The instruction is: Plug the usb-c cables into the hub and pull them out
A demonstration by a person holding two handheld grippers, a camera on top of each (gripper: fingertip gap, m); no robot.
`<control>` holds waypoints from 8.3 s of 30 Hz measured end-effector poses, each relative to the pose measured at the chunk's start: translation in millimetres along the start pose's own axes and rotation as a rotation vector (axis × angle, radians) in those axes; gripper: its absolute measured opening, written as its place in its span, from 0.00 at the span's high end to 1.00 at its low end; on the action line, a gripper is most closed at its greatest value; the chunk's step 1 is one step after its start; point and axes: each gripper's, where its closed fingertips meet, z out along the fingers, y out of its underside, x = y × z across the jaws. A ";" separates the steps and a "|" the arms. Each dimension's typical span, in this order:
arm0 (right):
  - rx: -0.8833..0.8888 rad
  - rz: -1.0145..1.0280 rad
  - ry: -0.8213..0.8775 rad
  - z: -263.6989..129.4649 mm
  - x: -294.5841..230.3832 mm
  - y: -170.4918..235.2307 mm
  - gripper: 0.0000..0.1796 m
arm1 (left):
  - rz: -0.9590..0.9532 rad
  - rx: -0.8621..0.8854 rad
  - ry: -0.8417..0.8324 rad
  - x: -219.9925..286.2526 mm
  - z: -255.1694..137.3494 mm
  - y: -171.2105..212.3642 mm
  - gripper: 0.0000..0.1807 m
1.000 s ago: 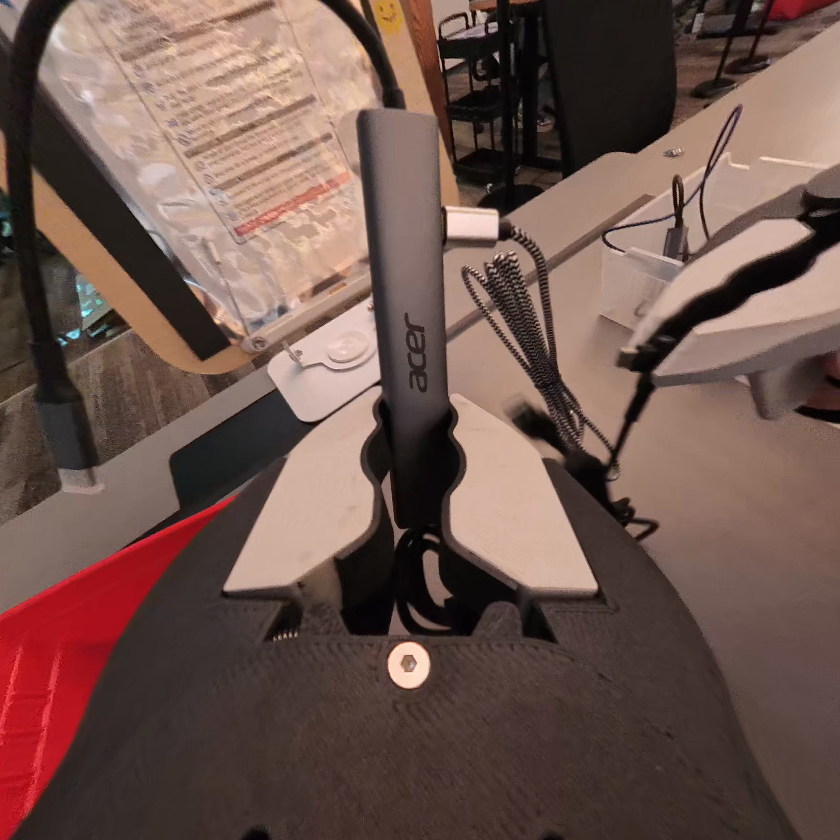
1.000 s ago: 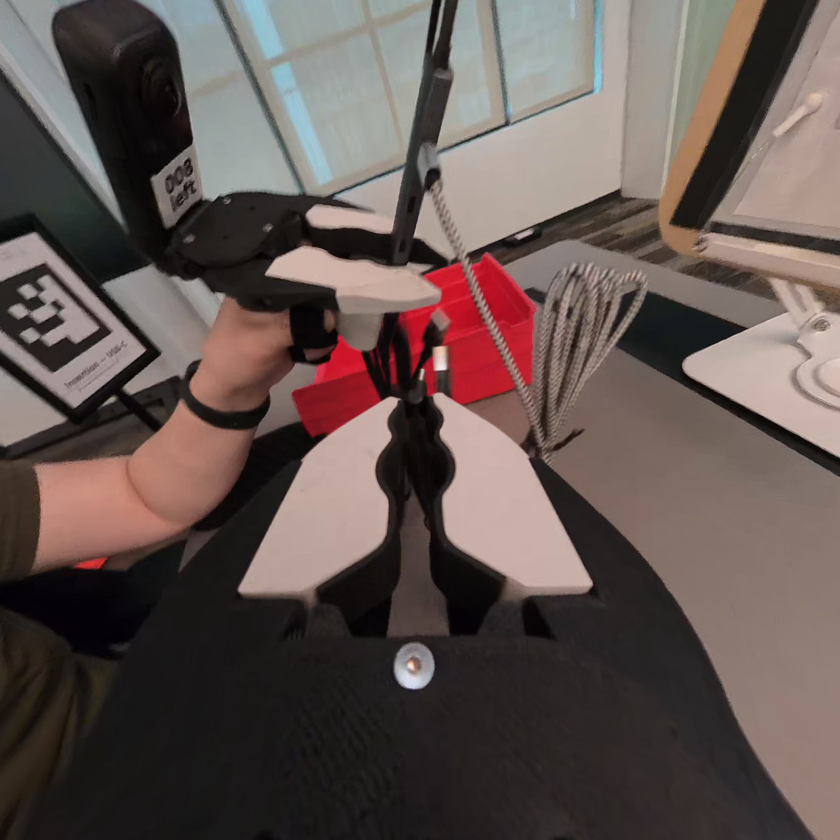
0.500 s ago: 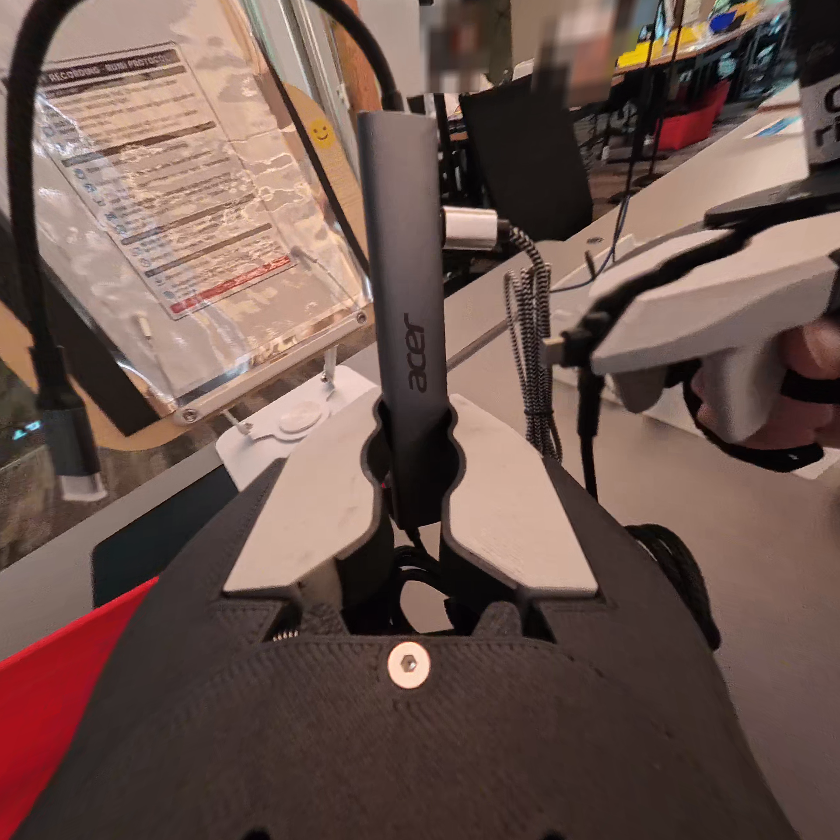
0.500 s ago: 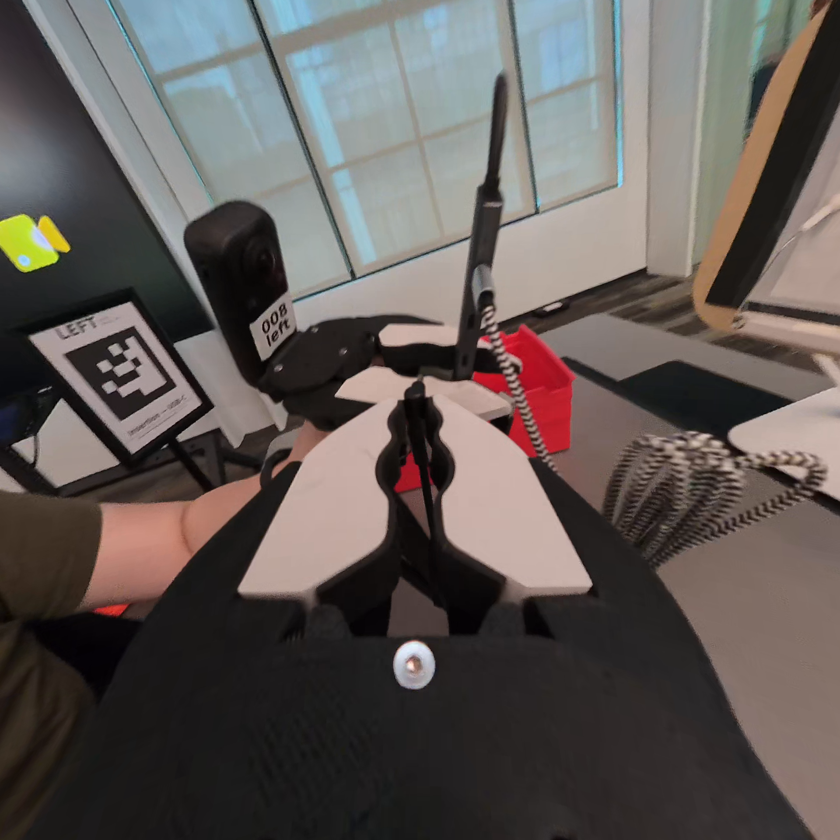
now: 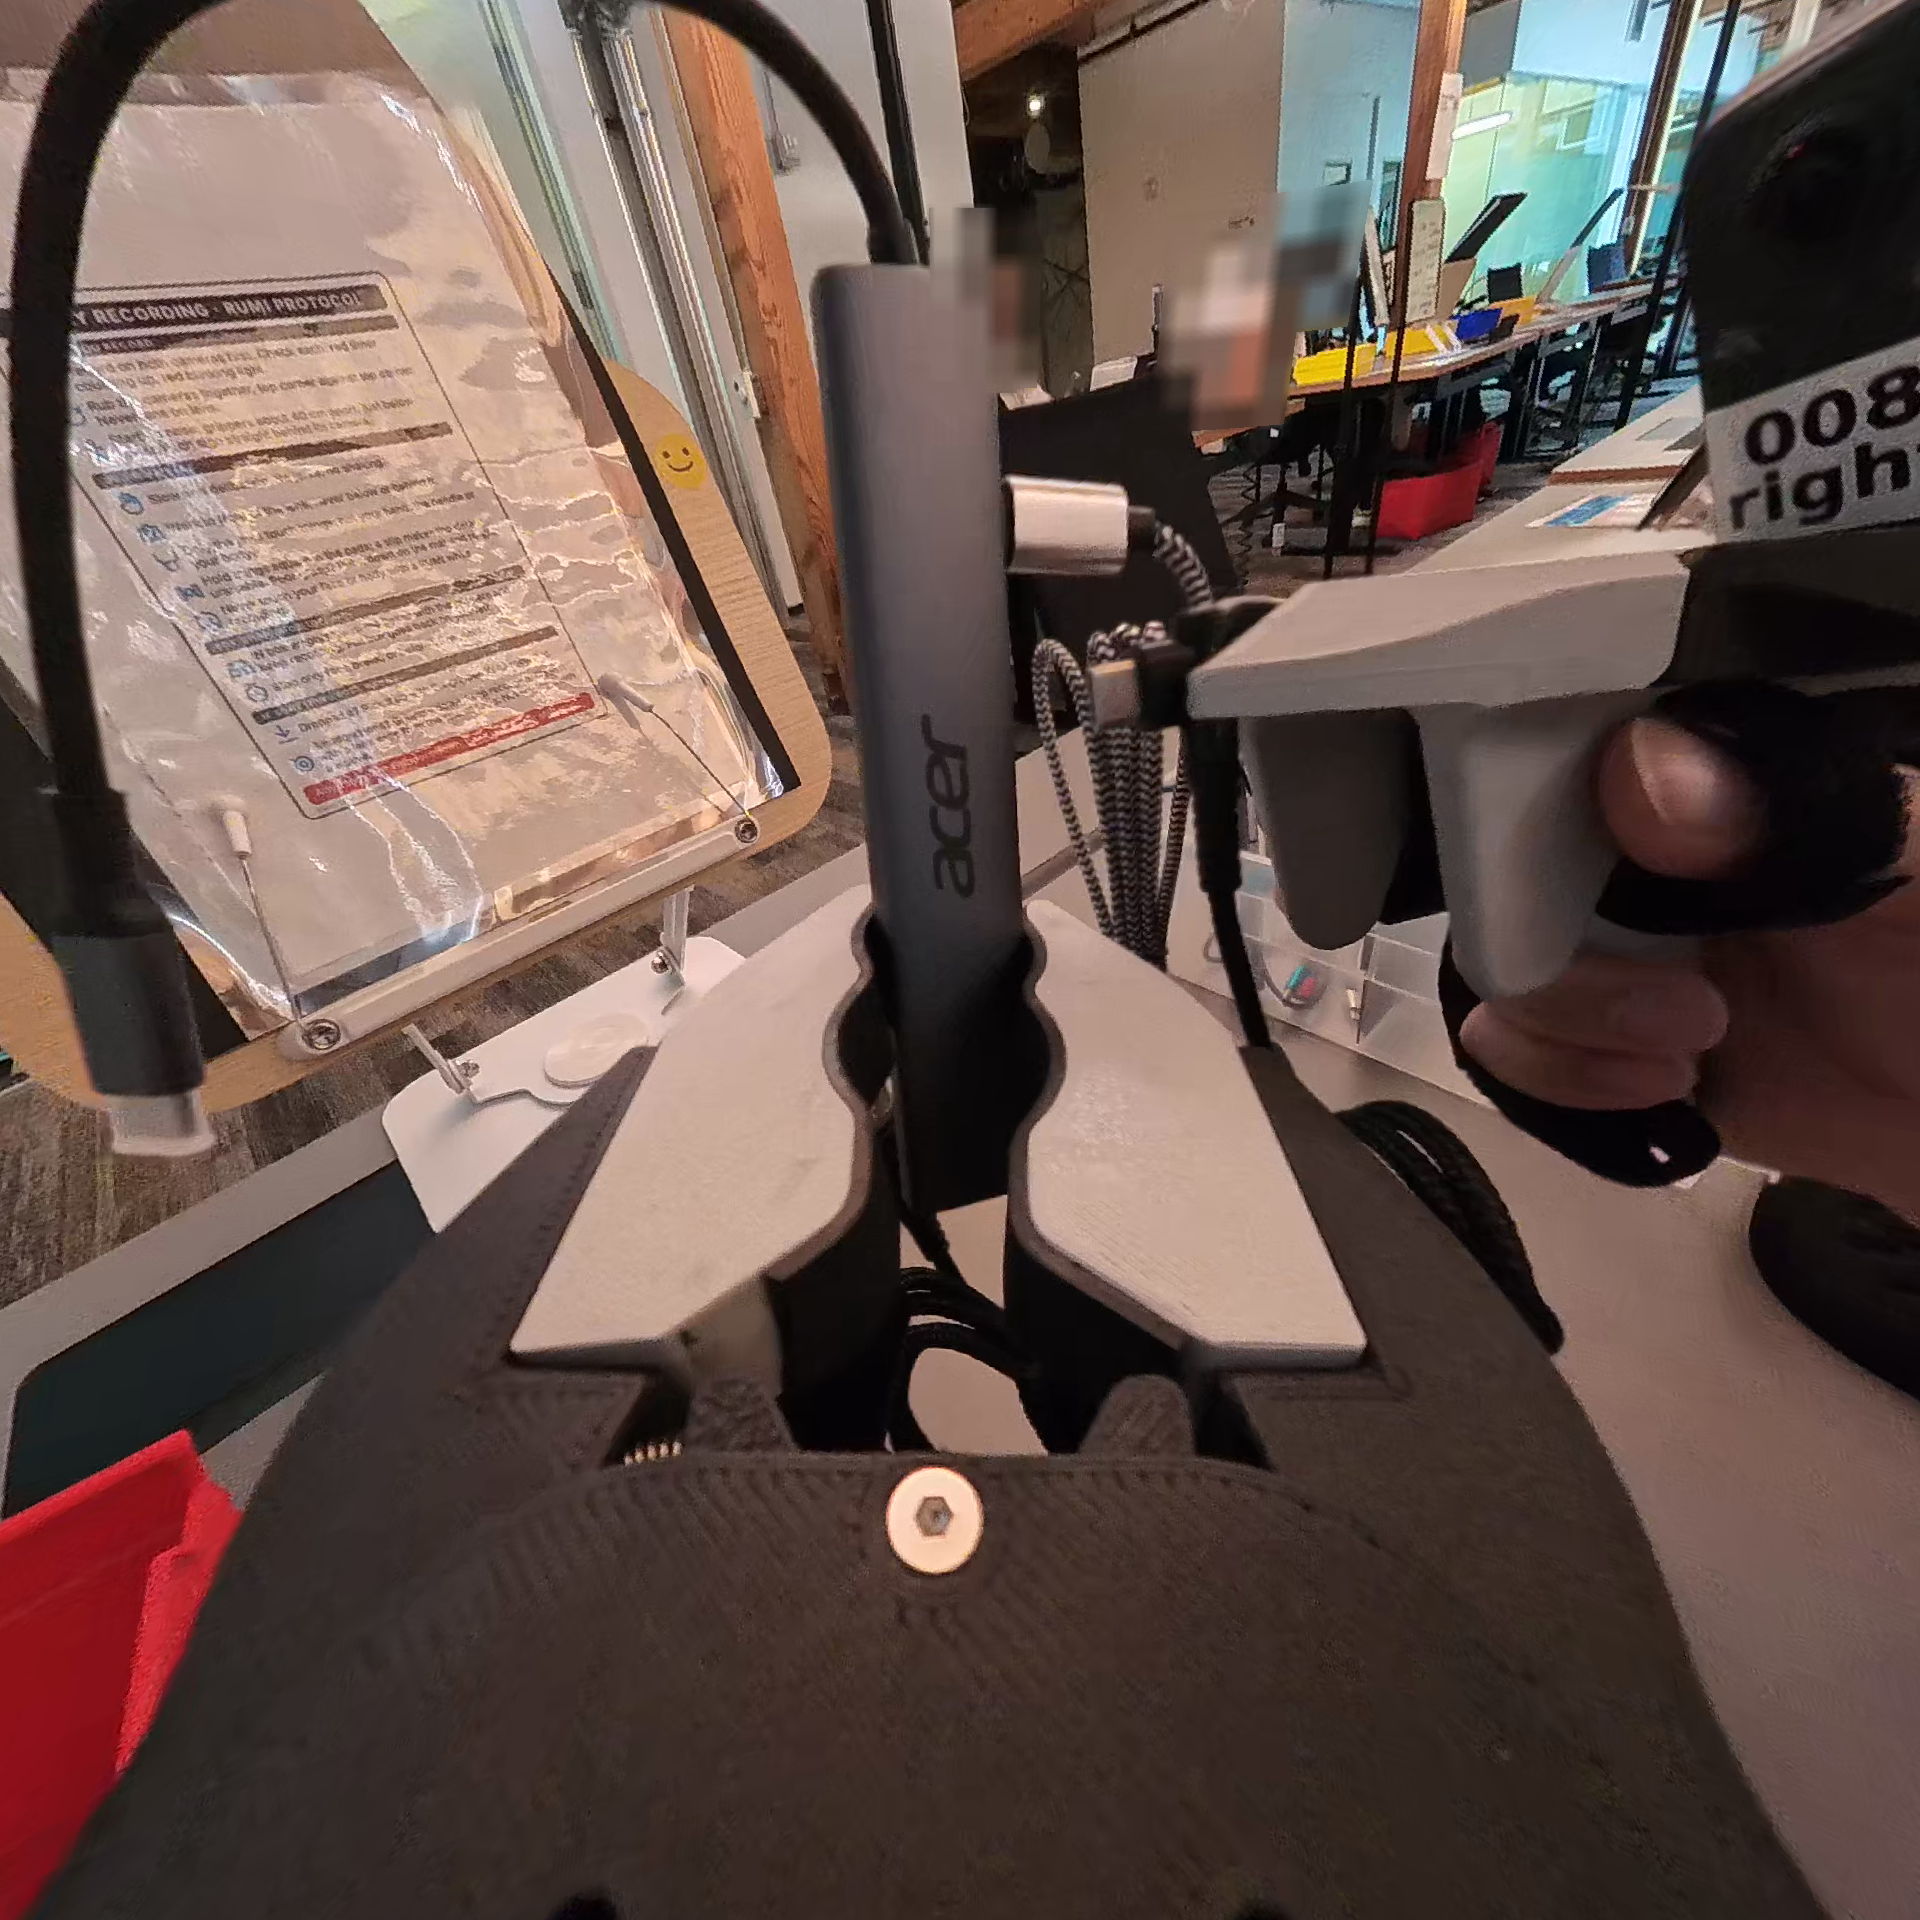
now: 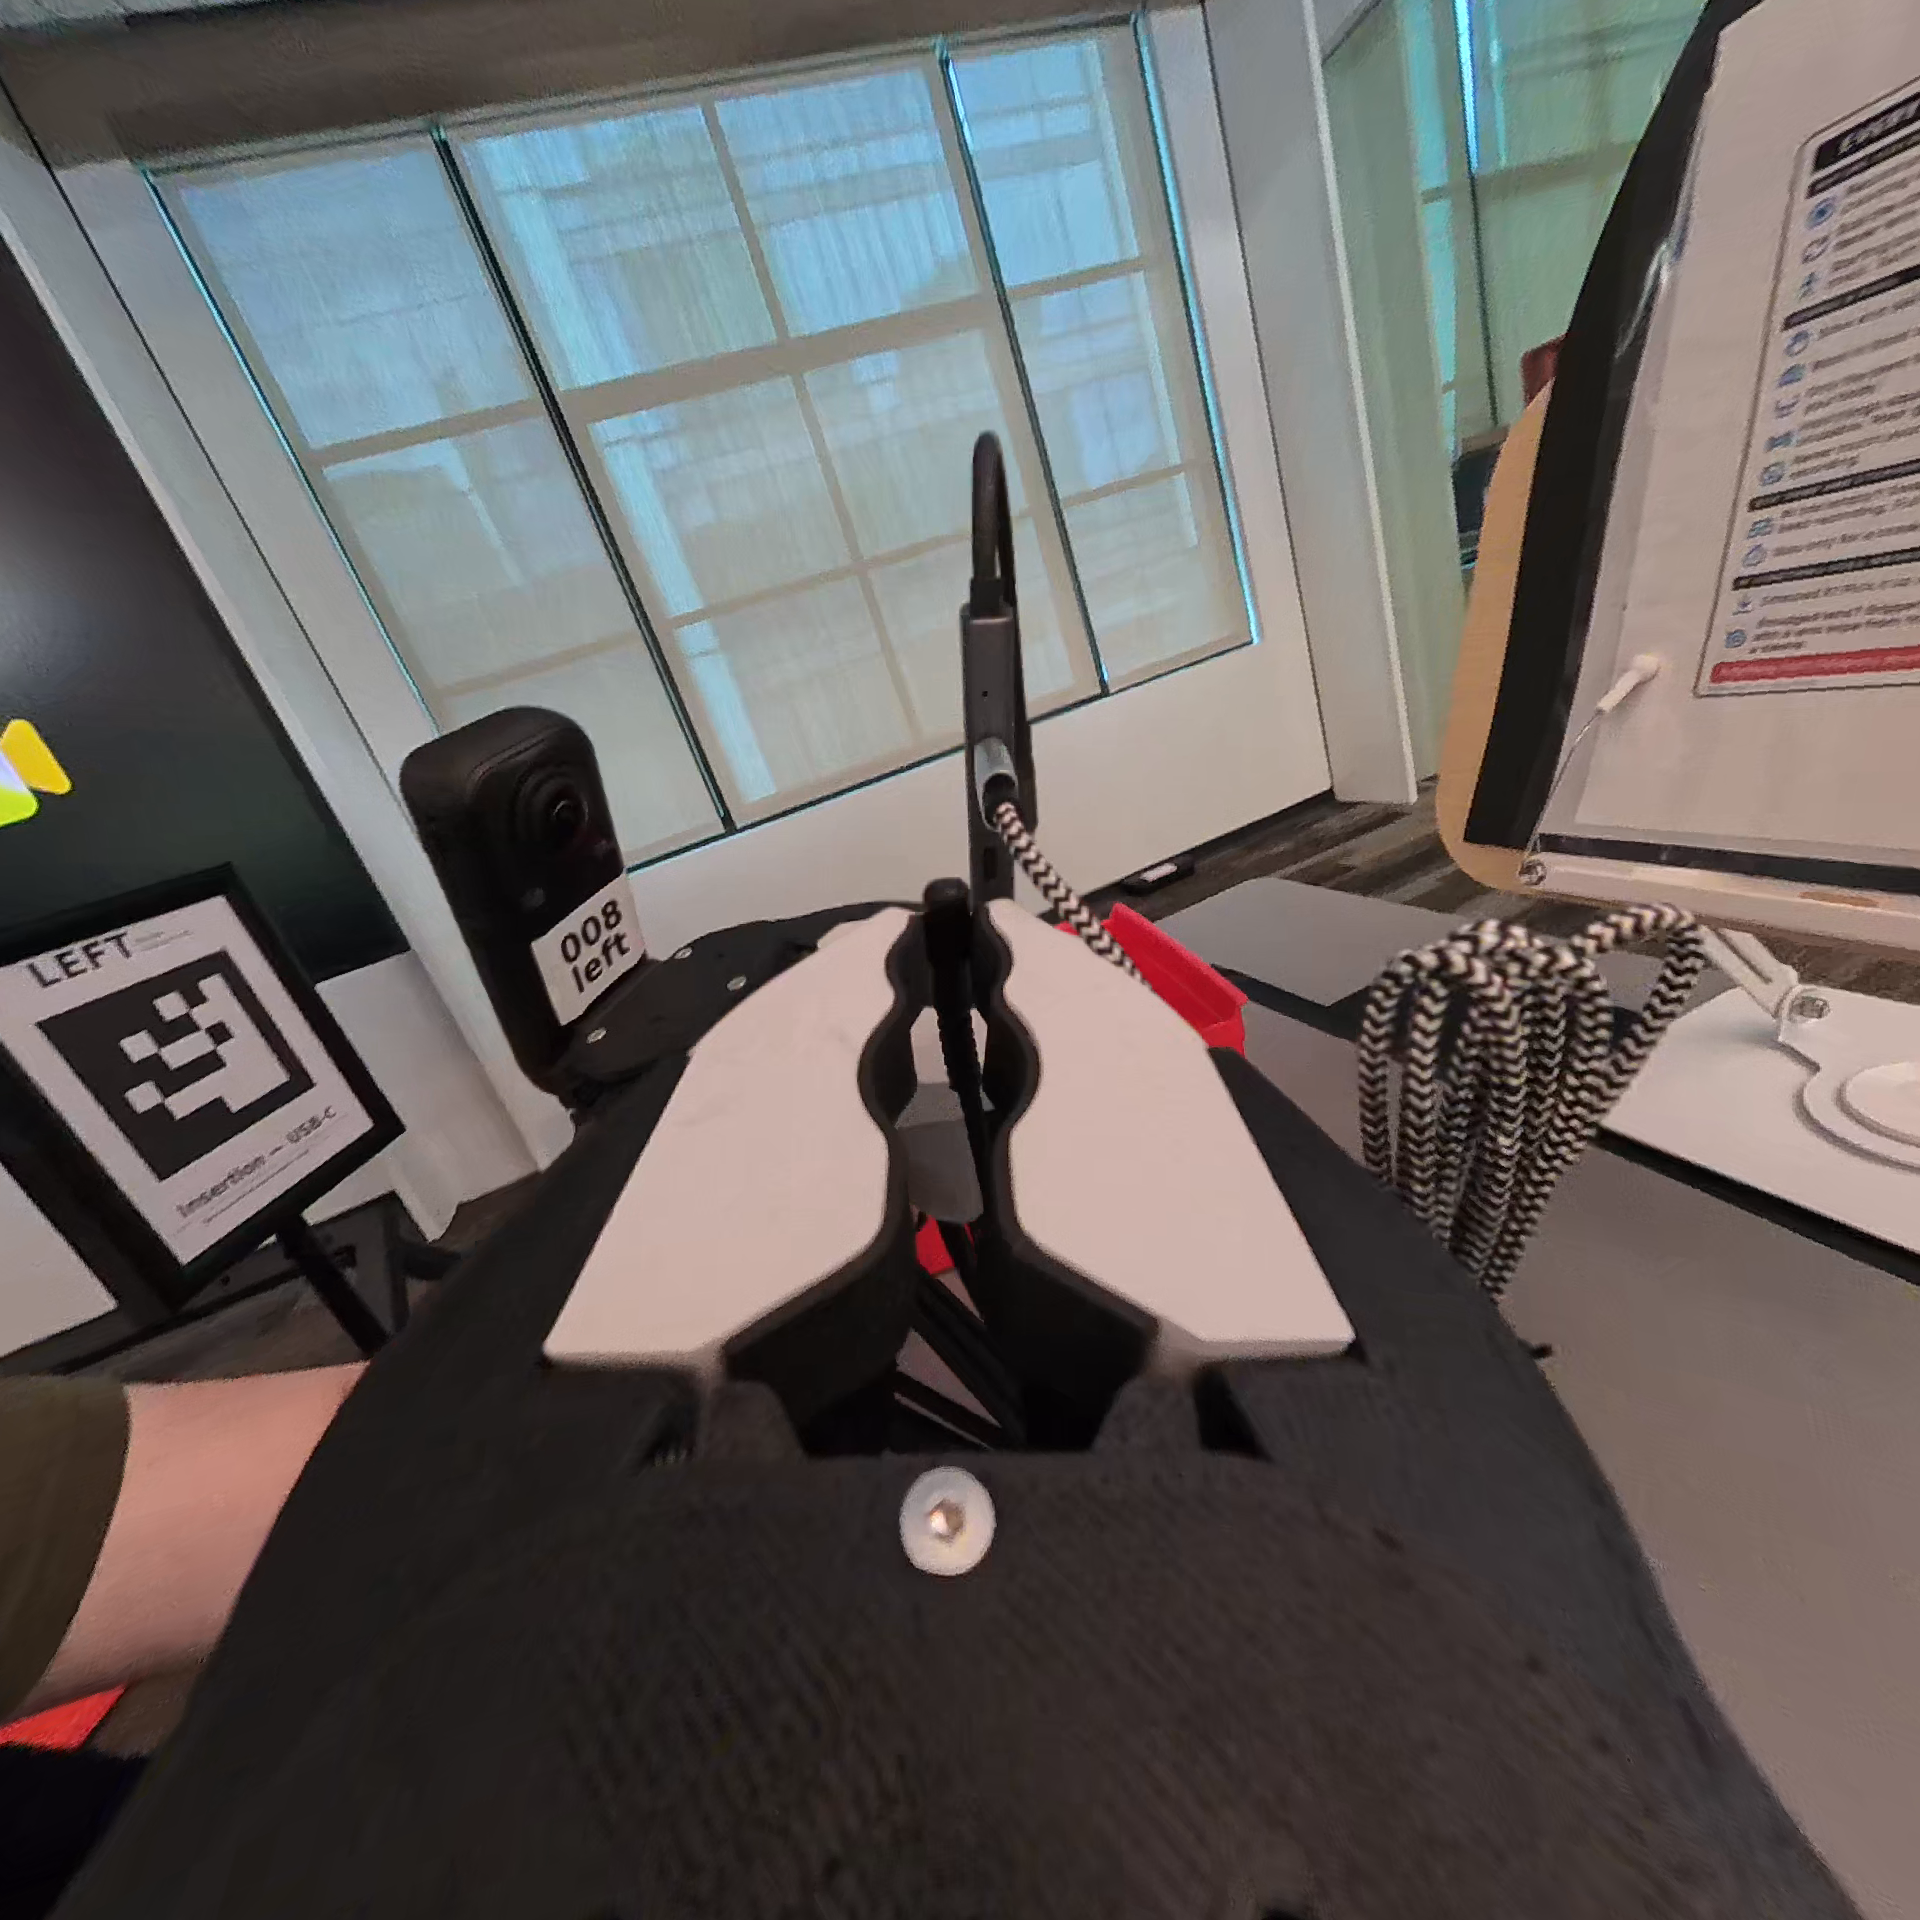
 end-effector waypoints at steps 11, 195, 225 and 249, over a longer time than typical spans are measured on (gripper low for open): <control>0.170 0.042 0.040 -3.8 -0.8 -4.6 0.95 | -0.013 0.072 0.006 14.1 0.7 -4.5 0.89; -0.815 0.059 1.252 -398.6 191.4 -12.3 0.64 | -0.333 -0.776 -0.661 -268.6 -255.2 132.5 0.58; -1.288 0.488 1.011 -417.5 171.1 99.7 0.94 | -0.563 -1.470 -0.207 -175.5 -282.2 227.6 0.91; -1.571 0.438 0.799 -307.8 140.4 135.8 0.94 | -0.320 -1.645 -0.038 -100.0 -201.4 212.2 0.84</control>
